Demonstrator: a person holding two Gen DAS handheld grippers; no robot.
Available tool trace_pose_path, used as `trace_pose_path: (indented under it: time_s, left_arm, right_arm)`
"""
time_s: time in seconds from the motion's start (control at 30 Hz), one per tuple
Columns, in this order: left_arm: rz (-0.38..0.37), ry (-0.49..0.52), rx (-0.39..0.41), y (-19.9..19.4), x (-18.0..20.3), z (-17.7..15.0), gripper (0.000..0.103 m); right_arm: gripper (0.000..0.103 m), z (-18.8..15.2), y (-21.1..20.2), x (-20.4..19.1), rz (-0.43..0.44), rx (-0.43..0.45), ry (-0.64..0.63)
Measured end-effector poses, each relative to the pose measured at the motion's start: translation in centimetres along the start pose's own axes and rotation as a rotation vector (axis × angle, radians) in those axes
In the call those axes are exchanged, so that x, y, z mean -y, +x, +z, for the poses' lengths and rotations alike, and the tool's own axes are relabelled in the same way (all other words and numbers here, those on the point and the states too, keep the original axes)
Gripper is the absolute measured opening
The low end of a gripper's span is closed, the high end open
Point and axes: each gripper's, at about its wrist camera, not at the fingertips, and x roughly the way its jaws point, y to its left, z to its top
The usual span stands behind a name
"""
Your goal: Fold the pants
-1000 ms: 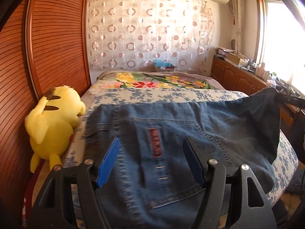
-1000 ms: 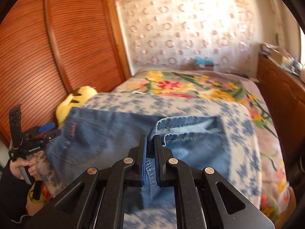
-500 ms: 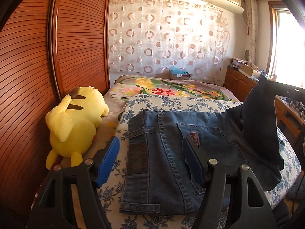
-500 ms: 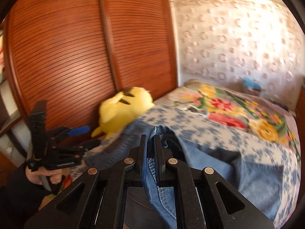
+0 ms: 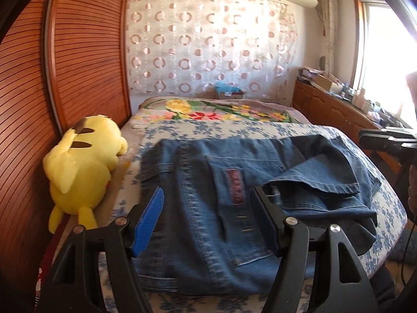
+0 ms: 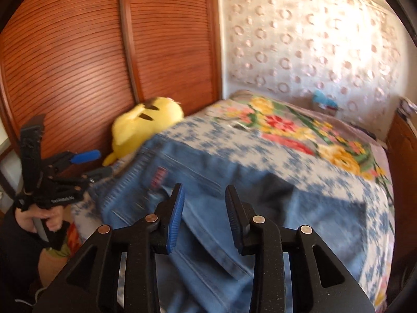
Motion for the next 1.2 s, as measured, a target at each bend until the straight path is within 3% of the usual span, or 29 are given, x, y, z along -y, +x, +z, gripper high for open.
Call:
trace_pose_path:
  time_s: [0.2,0.5,0.63,0.87,1.03,1.13,1.2]
  left_arm:
    - [-0.044,0.035,-0.046,2.0,2.9,-0.2,0.068]
    - [-0.063,0.071,-0.116,4.7,5.5,-1.3,0.068]
    - [-0.092,0.040,-0.132,5.4,5.3,-1.4,0.067]
    - [-0.134,0.006,-0.122,5.6,4.9,-1.2,0.049]
    - [-0.172,0.016,-0.119,5.7,5.5,-1.0,0.026]
    - [-0.171,0.028,-0.100,5.2,5.8,-0.9,0.013]
    - [-0.186,0.028,-0.082,4.4,5.8,-0.7,0.007]
  right_arm:
    - [0.044,-3.3,-0.1,3.0,-0.095,-0.036,0.049]
    - [0.047,-5.7,2.0,3.7,-0.045,-0.085,0.128]
    - [0.047,-6.4,3.0,3.7,-0.021,-0.106,0.159]
    - [0.047,-7.1,3.3,4.0,0.000,-0.116,0.204]
    - [0.047,-7.1,3.6,3.9,0.008,-0.122,0.215]
    - [0.033,-7.2,3.7,3.5,0.007,-0.120,0.203]
    - [0.010,-7.1,3.7,3.2,0.011,-0.119,0.183]
